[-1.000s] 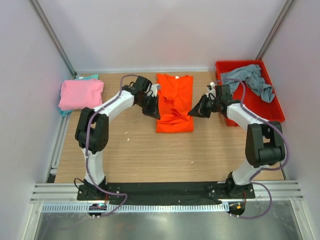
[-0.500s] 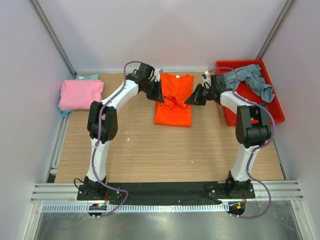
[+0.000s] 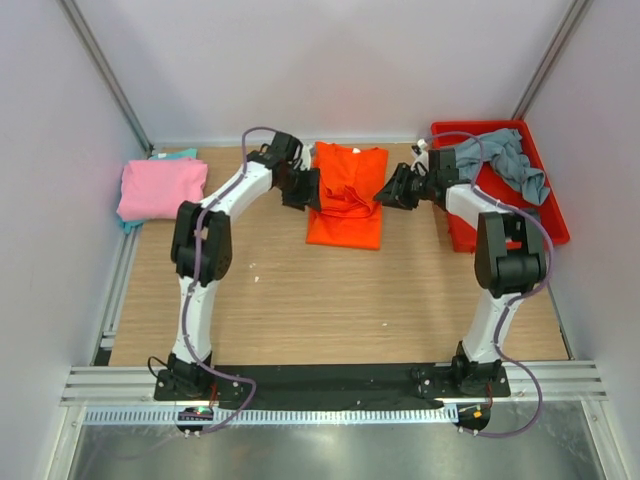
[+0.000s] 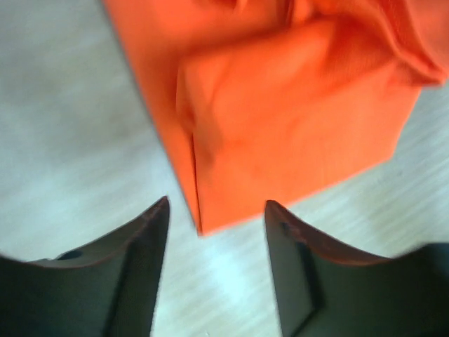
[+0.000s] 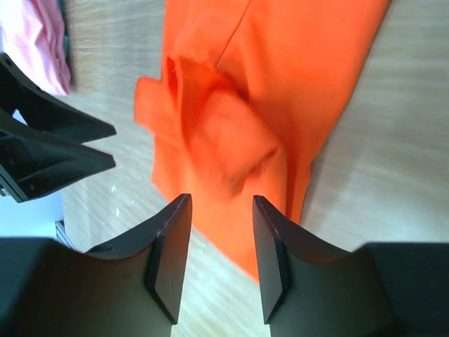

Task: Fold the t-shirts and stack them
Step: Fold the tshirt

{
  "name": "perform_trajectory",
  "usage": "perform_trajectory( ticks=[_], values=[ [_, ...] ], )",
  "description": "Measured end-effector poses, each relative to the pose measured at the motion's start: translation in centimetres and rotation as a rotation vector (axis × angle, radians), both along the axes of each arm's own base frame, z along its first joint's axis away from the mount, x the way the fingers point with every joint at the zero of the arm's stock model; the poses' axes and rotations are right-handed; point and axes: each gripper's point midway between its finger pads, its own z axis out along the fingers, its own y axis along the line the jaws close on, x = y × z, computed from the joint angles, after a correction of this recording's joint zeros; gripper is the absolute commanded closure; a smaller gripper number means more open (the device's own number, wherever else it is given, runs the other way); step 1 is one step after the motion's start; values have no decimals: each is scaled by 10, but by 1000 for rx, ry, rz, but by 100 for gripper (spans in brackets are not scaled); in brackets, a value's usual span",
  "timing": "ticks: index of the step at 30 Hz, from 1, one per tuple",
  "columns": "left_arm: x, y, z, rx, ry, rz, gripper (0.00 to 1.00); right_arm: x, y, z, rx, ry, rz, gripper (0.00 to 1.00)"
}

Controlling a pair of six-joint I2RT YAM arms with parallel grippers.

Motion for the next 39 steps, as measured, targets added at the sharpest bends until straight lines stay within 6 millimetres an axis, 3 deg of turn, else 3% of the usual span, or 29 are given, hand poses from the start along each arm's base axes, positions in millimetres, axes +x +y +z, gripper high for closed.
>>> perform_trajectory(
  ticks=[5,9,18,21,26,33,39],
  values=[
    [-54,32,24,10,30,19,32,-40,-9,35,-4,-41,0,52],
    [-67,38,35,-23,29,15,30,-61,-7,48,11,-56,24,52],
    [-78,33,-32,-94,262,16,26,-85,-3,-12,23,140,64,51],
    [-82,32,-45,-115,323,29,26,-89,-4,-24,20,184,65,50],
    [-79,26,-44,-172,356,31,27,-93,-3,-33,22,216,70,50],
    [-76,16,-43,-243,396,26,27,-107,-2,-67,21,316,77,49],
    [-75,13,-43,-263,407,28,27,-113,7,-68,38,327,106,48]
  ],
)
